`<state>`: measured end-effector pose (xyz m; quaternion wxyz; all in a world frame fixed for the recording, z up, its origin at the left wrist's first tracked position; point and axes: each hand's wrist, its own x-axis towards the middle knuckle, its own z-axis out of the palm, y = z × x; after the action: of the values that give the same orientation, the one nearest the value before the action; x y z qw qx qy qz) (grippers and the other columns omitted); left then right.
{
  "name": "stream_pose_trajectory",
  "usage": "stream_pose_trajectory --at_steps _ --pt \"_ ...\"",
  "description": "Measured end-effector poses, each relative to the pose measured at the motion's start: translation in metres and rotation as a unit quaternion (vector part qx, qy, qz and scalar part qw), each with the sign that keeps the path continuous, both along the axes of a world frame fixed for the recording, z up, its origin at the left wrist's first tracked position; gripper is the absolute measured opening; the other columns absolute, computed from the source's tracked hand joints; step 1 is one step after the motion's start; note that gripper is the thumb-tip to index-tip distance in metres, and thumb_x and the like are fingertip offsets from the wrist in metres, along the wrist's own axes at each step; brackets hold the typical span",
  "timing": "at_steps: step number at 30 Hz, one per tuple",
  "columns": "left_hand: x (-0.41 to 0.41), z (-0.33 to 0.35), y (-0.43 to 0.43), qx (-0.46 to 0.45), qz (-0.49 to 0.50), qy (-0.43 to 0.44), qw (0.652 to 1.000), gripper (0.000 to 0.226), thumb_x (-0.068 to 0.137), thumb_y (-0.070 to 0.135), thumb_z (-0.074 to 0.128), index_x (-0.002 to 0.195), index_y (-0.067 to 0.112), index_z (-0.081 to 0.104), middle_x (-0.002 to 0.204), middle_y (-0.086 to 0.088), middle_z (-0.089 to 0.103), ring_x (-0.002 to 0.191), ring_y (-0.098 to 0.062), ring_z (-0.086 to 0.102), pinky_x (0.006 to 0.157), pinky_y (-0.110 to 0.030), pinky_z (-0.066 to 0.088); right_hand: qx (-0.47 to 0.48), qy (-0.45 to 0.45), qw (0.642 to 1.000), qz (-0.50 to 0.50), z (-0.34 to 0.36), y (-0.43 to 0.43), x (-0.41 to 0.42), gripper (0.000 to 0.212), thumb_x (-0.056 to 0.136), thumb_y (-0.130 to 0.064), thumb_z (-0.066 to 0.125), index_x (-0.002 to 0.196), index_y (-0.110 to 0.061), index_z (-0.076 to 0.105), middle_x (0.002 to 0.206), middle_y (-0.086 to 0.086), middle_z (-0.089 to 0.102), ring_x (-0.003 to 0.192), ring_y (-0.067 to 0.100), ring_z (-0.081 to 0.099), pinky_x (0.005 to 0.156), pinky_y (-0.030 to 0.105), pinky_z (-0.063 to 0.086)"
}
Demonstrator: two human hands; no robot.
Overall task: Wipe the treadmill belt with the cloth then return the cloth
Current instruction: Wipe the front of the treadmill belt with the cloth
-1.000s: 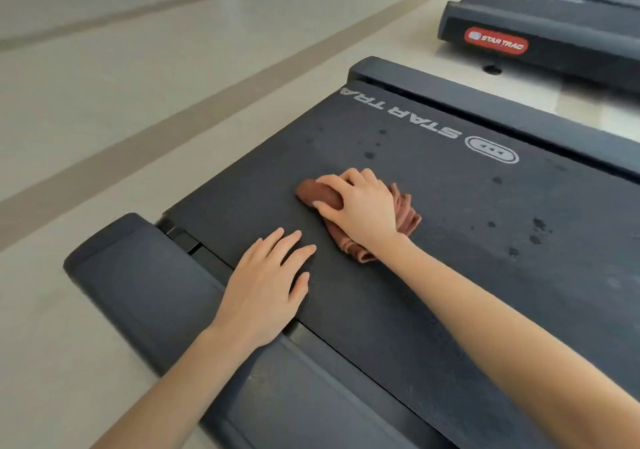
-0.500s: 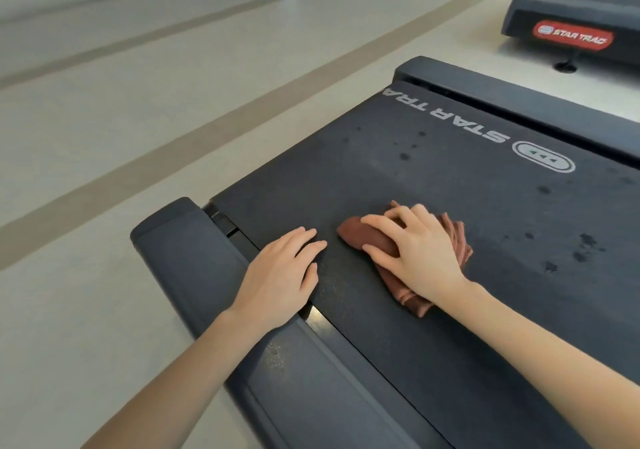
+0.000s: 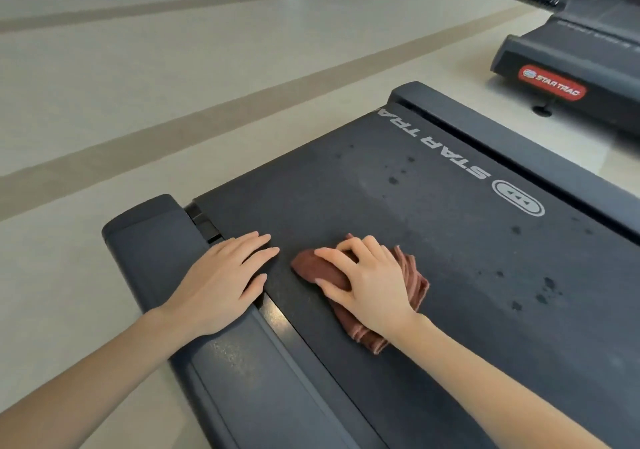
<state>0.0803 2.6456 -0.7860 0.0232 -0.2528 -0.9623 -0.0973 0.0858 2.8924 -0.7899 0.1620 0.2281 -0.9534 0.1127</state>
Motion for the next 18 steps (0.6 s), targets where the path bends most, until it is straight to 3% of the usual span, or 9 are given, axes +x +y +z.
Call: stream_pose_trajectory --at_steps 6,10,14,18 --pt "-0.043 -0.004 -0.046 0.041 0.073 -0.024 0.996 0.044 0.097 0.033 0.039 0.137 0.017 0.044 0.146 0.001 0.040 0.137 -0.016 0.030 0.112 -0.030 0.017 0.013 -0.061 0.995 -0.082 0.001 -0.106 -0.120 0.043 0.093 -0.053 0.043 0.129 -0.031 0.050 0.114 0.001 0.054 0.103 0.022 0.045 0.080 0.037 0.041" --pt "-0.053 0.011 -0.082 -0.012 0.081 -0.044 0.996 0.052 0.090 0.037 0.028 0.124 0.014 0.060 0.131 -0.003 0.057 0.126 -0.022 0.049 0.106 -0.045 0.035 0.023 -0.077 0.989 -0.128 0.004 -0.159 -0.168 0.043 0.093 -0.048 0.047 0.128 -0.024 0.052 0.112 0.006 0.055 0.103 0.027 0.046 0.079 0.039 0.042" --pt "-0.060 0.044 -0.135 -0.069 0.074 -0.097 0.990 0.052 0.086 0.037 0.030 0.115 0.012 0.066 0.121 -0.006 0.064 0.116 -0.025 0.058 0.095 -0.047 0.046 0.002 -0.111 0.981 -0.156 0.016 -0.174 -0.161 0.040 0.090 -0.037 0.058 0.122 -0.014 0.059 0.103 0.014 0.061 0.092 0.033 0.056 0.068 0.039 0.048" --pt "-0.070 0.096 -0.168 -0.072 0.059 -0.124 0.988 0.047 0.088 0.037 0.035 0.114 0.014 0.067 0.120 -0.005 0.064 0.114 -0.024 0.059 0.093 -0.044 0.049 0.036 -0.272 0.953 -0.128 0.041 -0.177 -0.127 0.044 0.092 -0.045 0.050 0.131 -0.026 0.050 0.111 0.004 0.056 0.103 0.024 0.054 0.073 0.034 0.048"
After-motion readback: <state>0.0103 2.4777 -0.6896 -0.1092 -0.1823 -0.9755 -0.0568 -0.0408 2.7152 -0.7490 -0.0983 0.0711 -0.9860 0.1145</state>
